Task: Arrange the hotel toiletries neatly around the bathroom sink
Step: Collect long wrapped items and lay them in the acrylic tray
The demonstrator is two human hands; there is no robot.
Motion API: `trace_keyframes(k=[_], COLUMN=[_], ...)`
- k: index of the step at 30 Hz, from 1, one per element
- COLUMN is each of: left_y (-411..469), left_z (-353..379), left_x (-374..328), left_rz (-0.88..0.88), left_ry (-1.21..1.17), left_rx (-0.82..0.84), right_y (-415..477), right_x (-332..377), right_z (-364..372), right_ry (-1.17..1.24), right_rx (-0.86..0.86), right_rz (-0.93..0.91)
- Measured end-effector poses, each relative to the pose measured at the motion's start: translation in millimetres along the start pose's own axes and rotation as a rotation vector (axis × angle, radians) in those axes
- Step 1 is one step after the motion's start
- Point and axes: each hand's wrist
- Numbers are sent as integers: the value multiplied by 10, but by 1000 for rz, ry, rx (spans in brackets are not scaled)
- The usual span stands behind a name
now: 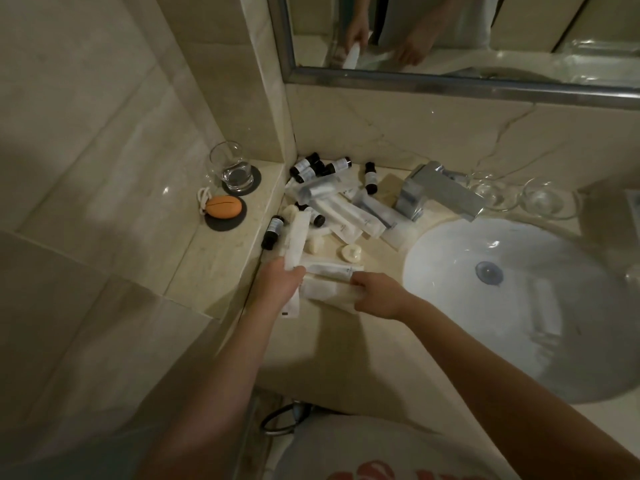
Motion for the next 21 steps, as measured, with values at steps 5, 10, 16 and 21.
trace_keyframes(k=[5,10,16,21], left_y=[-307,-495,-745,-1026], left_z=[73,252,635,1059], left_x=[-59,-273,-577,-921], left_rz=[62,130,221,305], left_ry=[-94,-208,-269,-305], left_rx=[18,-23,-34,63], right_y=[-302,-650,-1237,-1792], right_x=[-96,-246,-538,-892], right_z=[-187,-292,-521,-727], right_ry=[275,519,620,652], right_rx=[-133,-301,-459,-532], right_rz=[-5,30,44,84])
Point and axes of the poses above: each hand's wrist, its own y-axis towards the middle knuckle, its own z-axis out of the palm, x = y × z, and after that the axes turned 14 degrees about -z, right-handed
